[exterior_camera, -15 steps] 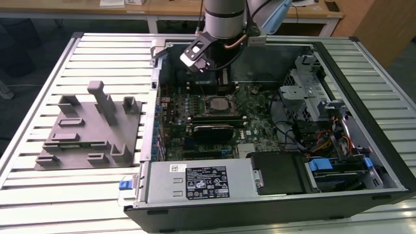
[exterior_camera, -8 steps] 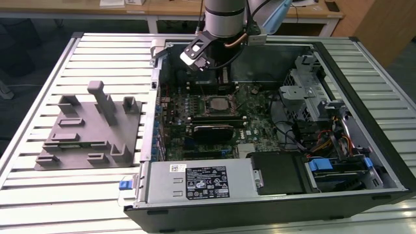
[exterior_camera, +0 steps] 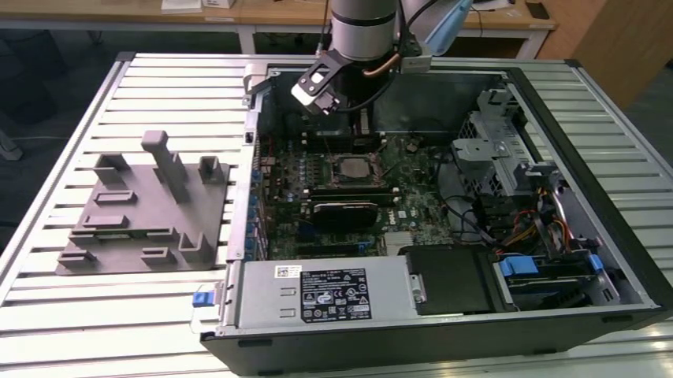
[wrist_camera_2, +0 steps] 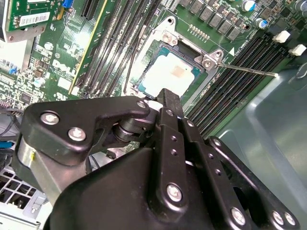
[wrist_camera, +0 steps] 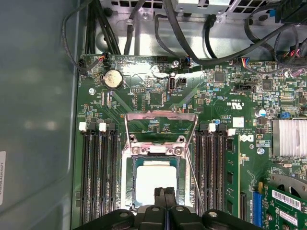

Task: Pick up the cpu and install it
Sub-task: 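Close the cpu cover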

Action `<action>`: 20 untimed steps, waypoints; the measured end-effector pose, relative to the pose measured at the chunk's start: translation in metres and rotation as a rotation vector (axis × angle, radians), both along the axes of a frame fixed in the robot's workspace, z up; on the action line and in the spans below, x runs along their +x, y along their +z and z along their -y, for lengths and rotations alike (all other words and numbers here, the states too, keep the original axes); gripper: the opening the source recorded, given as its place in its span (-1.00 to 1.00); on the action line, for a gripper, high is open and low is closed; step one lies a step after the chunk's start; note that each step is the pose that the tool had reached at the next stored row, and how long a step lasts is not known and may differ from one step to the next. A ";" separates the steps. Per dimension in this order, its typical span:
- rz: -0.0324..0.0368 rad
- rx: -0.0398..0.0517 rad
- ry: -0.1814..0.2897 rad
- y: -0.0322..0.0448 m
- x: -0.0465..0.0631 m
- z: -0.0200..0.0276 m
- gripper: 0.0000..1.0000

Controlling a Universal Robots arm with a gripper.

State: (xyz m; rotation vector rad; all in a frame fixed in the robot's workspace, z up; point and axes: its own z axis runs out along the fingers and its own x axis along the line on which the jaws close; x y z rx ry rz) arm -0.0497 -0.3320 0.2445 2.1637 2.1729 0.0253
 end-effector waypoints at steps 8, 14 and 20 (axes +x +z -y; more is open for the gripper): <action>0.0000 -0.0001 0.000 0.0082 0.000 0.0000 -0.79; -0.0001 -0.0002 0.000 0.0159 0.000 0.0000 -0.79; 0.0000 0.0001 0.000 0.0202 0.000 0.0000 -0.79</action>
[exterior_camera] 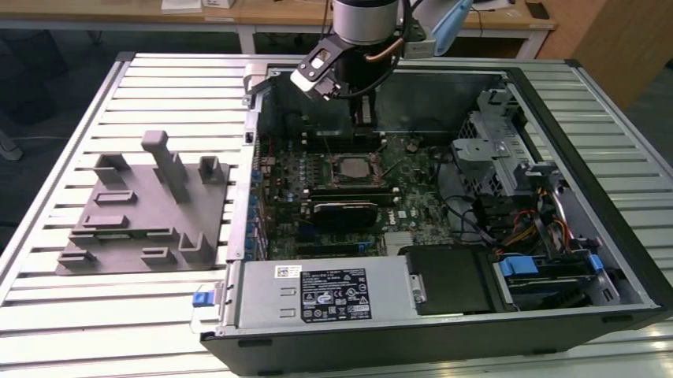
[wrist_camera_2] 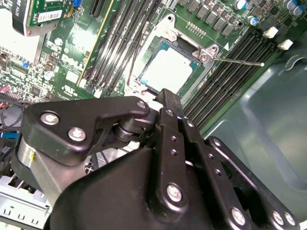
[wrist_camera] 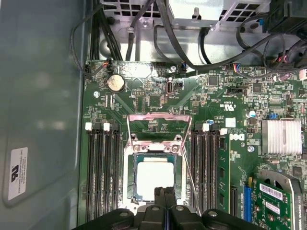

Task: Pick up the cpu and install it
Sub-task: 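Close the cpu cover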

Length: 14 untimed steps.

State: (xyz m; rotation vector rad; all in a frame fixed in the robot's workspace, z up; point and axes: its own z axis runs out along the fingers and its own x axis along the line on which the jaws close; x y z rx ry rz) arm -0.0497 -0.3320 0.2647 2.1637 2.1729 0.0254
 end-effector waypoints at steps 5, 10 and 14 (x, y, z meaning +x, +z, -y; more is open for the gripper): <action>-0.0002 -0.0003 0.000 0.0002 0.001 0.0000 -0.79; -0.0001 -0.0002 0.000 0.0001 0.006 0.0000 -0.79; -0.0001 -0.0002 0.000 0.0001 0.011 0.0000 -0.79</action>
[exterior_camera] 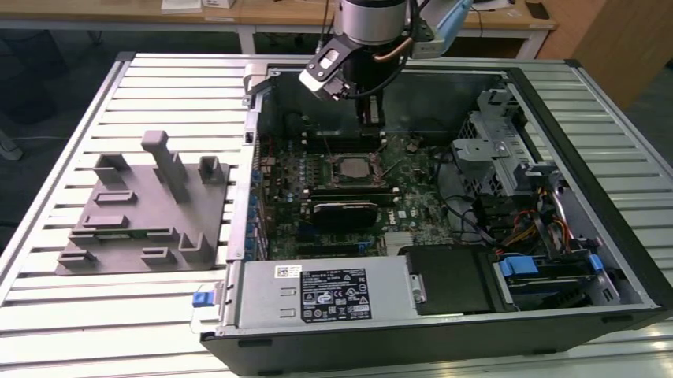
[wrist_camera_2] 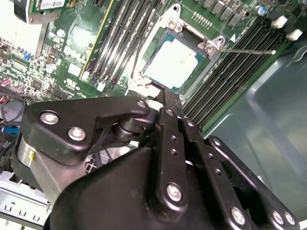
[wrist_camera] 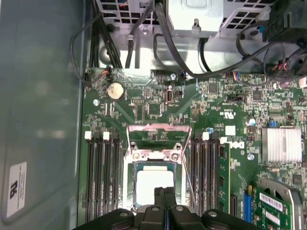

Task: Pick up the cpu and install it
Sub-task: 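Close the cpu cover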

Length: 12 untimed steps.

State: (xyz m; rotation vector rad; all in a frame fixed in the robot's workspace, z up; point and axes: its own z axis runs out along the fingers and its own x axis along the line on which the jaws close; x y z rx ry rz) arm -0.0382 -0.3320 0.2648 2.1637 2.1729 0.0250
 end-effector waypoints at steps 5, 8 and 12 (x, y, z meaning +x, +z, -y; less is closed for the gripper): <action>0.0000 0.0000 0.000 0.0000 0.007 0.0000 -0.79; 0.0000 0.0000 0.000 0.0000 0.011 0.0000 -0.79; 0.0001 0.0000 0.000 0.0000 0.017 0.0000 -0.79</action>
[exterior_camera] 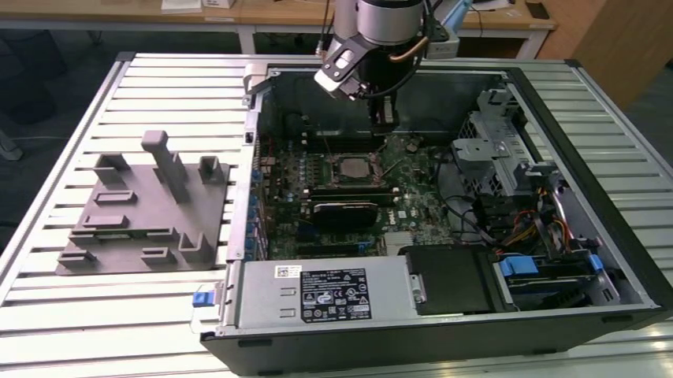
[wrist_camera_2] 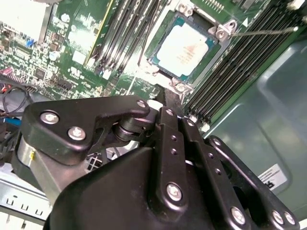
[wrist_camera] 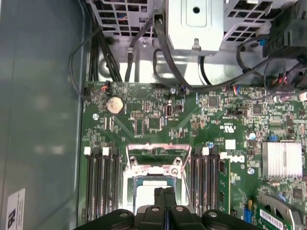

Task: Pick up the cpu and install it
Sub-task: 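Close the cpu cover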

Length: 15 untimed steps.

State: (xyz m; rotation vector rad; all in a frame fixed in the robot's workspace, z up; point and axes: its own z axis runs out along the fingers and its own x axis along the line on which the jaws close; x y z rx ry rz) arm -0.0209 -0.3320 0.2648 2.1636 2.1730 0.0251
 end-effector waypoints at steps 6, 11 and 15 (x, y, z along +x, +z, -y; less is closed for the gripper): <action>-0.0001 -0.0001 0.000 0.0000 0.009 0.0000 -0.79; 0.0000 0.0000 0.000 0.0000 0.019 0.0000 -0.79; -0.0002 -0.0002 0.000 0.0001 0.030 0.0000 -0.79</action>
